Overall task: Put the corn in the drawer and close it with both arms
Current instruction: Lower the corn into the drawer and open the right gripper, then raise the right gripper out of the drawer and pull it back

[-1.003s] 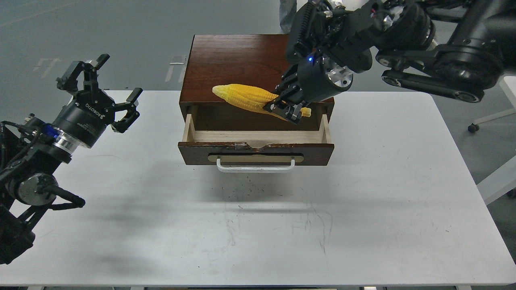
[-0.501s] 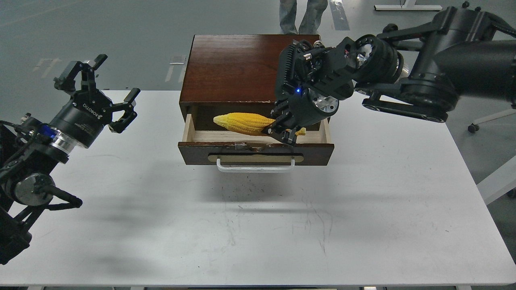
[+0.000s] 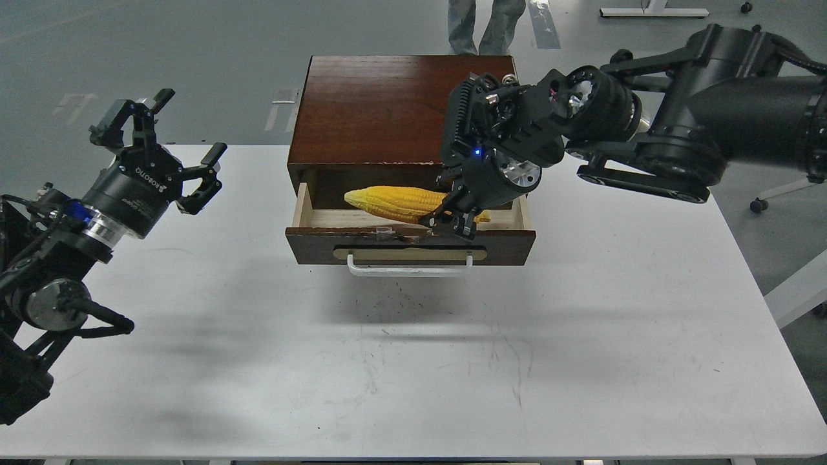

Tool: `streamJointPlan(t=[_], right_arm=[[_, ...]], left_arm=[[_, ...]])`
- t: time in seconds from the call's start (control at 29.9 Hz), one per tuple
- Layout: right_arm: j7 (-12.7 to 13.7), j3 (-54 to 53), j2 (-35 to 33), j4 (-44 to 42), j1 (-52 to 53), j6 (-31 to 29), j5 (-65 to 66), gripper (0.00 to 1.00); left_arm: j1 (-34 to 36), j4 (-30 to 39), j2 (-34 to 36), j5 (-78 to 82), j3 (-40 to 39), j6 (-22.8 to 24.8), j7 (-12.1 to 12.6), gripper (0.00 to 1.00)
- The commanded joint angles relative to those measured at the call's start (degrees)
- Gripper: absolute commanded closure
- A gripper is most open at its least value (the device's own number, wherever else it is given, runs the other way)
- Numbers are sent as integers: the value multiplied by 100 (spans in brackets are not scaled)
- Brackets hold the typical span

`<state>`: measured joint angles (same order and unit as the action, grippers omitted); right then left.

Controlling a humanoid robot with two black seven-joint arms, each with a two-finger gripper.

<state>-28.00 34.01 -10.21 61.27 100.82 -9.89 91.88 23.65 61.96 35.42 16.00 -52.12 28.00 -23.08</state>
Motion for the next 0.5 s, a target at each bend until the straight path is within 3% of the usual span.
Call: streamJointPlan(t=[0.0,0.3,0.47], right_arm=[[0,-8,-16,7,8,31,-12,38],[0,-78,-183,122,131,39,-109,26],[0,-263,-656,463,482,31,-941,20]], left_arm=[[0,0,9,0,0,0,-3,0],[0,0,26,0,-18,0,-3,0],[26,0,44,9,-27,0,-3,0]])
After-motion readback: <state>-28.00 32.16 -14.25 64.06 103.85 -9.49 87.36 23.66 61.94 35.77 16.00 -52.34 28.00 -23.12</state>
